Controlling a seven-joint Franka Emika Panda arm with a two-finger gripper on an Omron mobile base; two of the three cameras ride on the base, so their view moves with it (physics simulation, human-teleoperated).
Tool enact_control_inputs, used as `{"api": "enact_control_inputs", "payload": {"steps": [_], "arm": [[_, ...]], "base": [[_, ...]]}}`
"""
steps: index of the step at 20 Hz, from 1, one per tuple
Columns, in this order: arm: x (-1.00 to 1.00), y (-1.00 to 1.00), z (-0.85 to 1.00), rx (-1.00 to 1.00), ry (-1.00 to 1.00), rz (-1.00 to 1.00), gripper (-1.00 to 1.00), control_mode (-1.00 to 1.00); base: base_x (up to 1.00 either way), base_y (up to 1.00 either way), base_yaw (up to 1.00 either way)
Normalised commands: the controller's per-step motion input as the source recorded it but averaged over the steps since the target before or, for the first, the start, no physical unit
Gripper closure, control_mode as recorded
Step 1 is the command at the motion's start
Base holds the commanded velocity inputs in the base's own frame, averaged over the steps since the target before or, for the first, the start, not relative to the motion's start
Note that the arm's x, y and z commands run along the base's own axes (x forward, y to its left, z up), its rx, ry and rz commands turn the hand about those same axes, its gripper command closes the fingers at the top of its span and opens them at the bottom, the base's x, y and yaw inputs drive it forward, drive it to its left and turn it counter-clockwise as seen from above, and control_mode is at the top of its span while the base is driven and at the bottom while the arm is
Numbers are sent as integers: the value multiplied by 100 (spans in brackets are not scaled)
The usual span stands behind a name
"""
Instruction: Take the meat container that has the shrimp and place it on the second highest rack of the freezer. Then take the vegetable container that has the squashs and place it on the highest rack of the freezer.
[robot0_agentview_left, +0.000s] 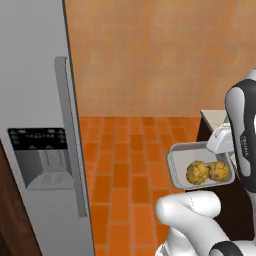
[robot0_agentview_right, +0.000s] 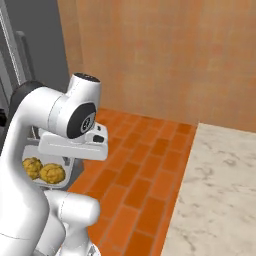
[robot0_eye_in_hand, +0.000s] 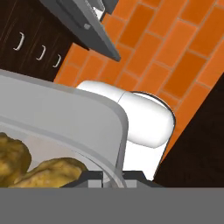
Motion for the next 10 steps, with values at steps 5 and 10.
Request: {"api": "enact_control_inputs", "payload": {"steps": [5, 10], "arm": [[0, 0, 0, 0, 0, 0, 100, 100], [0, 0, 0, 0, 0, 0, 100, 100]], "base": [[81, -25, 0], [100, -10, 0]]}}
